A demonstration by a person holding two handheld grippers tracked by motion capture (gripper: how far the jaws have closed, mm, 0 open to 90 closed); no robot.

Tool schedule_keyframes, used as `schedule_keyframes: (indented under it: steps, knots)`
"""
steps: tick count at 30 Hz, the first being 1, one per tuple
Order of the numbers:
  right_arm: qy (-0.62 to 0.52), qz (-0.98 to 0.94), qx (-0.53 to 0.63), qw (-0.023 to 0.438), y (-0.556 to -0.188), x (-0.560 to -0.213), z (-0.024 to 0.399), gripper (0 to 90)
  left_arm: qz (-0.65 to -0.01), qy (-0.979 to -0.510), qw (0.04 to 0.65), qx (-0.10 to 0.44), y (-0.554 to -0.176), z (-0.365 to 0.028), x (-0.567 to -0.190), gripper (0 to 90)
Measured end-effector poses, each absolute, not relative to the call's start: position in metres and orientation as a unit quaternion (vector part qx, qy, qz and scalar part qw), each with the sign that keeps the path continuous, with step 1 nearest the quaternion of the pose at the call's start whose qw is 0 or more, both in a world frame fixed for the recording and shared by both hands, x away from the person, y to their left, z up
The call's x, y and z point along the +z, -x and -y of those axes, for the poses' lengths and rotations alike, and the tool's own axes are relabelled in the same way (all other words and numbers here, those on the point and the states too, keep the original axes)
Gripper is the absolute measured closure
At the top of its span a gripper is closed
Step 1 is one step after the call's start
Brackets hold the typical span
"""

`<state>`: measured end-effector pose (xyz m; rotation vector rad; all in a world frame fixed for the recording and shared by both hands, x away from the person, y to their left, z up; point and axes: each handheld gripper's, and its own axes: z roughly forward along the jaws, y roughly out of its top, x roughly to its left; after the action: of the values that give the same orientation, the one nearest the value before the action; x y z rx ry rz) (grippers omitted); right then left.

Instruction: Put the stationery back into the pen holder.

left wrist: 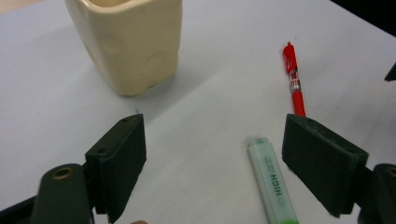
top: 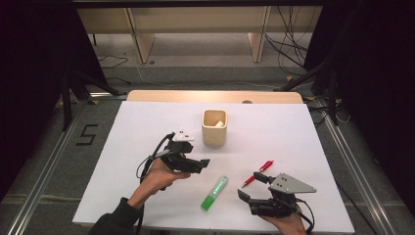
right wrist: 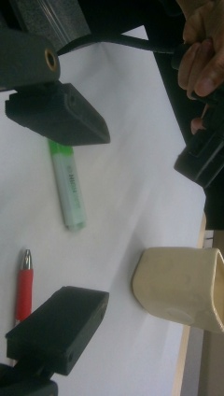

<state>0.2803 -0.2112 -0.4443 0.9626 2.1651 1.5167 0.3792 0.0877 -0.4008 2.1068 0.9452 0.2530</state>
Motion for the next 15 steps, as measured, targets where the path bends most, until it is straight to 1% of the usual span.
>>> schedule_keyframes:
  steps: [15]
  knots:
    - [-0.339,-0.759,0.529,0.168,-0.280,-0.444,0.212,20.7,-0.352,-0.869,0.339,0.077,-0.359,-0.069,-0.415,20.5]
